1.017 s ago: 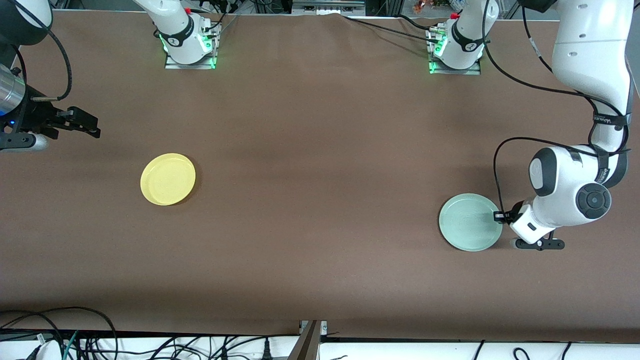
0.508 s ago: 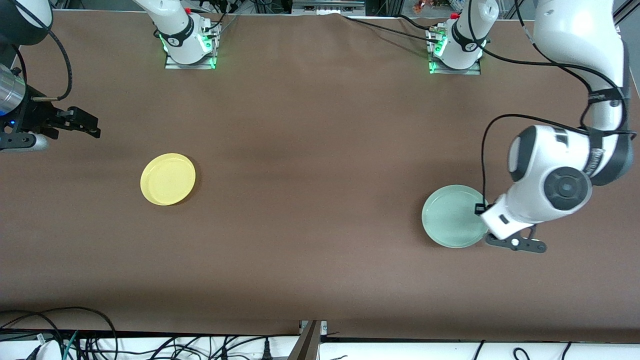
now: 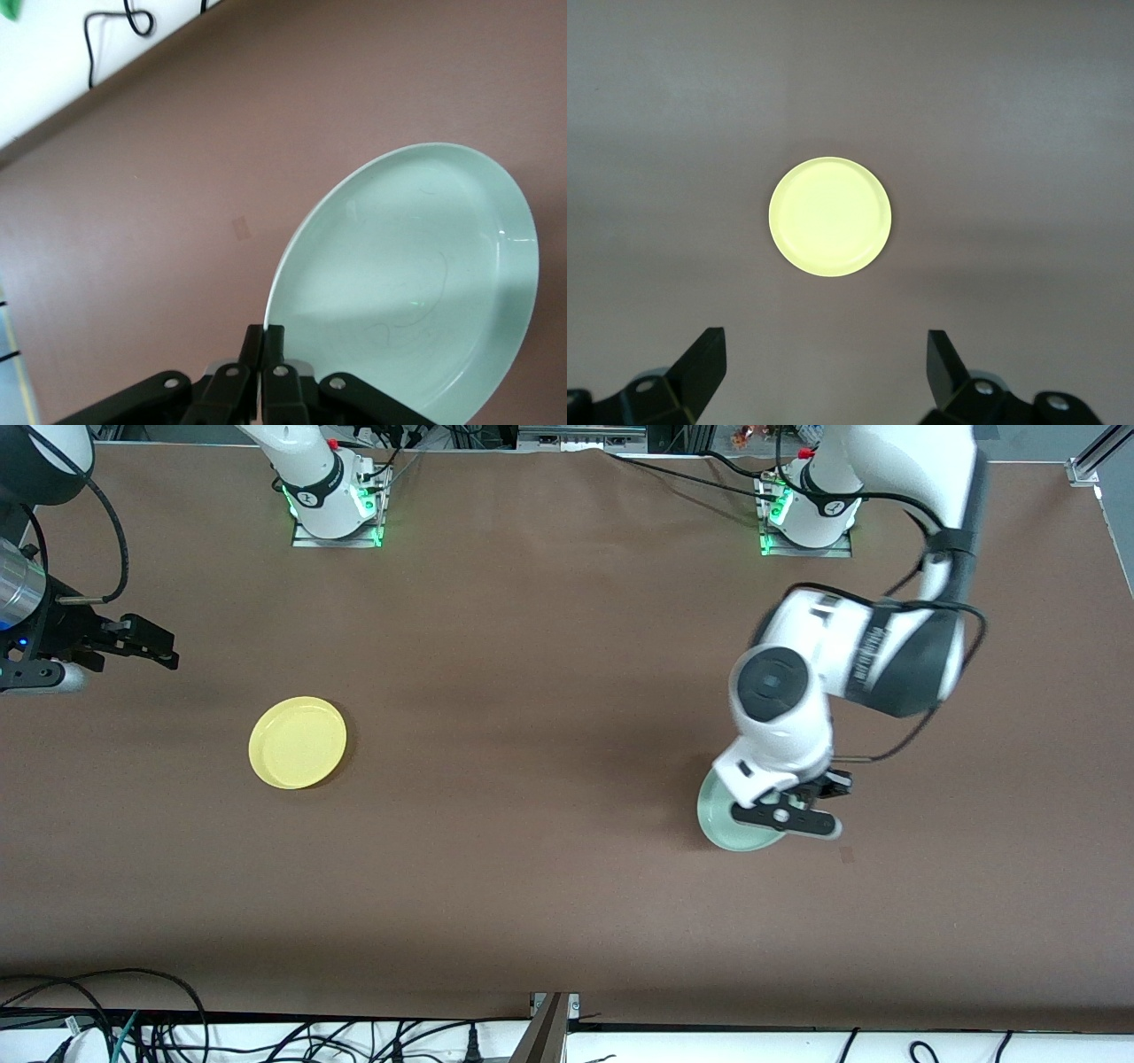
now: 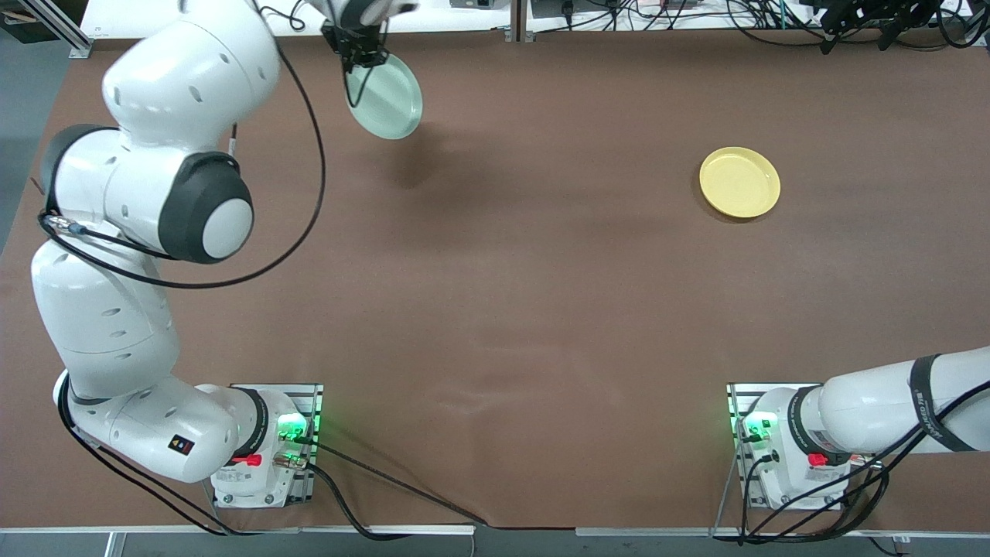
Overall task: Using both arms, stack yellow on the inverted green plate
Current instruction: 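Lift the green plate with the left gripper and flip it over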
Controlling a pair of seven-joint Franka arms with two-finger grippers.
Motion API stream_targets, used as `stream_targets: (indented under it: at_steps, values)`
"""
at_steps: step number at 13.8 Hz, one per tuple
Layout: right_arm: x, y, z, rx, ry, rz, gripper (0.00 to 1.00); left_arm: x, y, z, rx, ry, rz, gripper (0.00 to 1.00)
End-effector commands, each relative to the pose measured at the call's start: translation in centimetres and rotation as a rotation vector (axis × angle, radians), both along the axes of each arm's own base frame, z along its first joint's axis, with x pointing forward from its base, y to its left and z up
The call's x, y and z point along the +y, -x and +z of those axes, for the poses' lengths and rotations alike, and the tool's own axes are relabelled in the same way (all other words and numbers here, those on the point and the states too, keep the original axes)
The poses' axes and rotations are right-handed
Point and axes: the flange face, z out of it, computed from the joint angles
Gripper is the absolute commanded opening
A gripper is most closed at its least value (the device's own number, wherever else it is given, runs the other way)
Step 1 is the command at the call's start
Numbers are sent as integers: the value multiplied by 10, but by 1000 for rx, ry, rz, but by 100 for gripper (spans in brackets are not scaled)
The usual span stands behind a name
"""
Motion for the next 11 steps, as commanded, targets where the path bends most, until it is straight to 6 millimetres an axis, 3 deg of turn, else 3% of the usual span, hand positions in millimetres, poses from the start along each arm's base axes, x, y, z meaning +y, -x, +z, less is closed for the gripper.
stream_targets:
  at_steps: [1,4,9,11]
  values:
    - [1,-1,5,2,0,-8,100,-65,32,-6,-92,-146,-5,0]
    - [-5,-1,5,2,2,-7,100,-116,64,-30,-177,-285,-44,0]
    - [-1,-1,6,-1,0,-10,100,-189,123,-103,-330,-540,-170,0]
    - [-1,-1,6,-1,0,-8,100,-209,141,-120,-396,-592,-201,0]
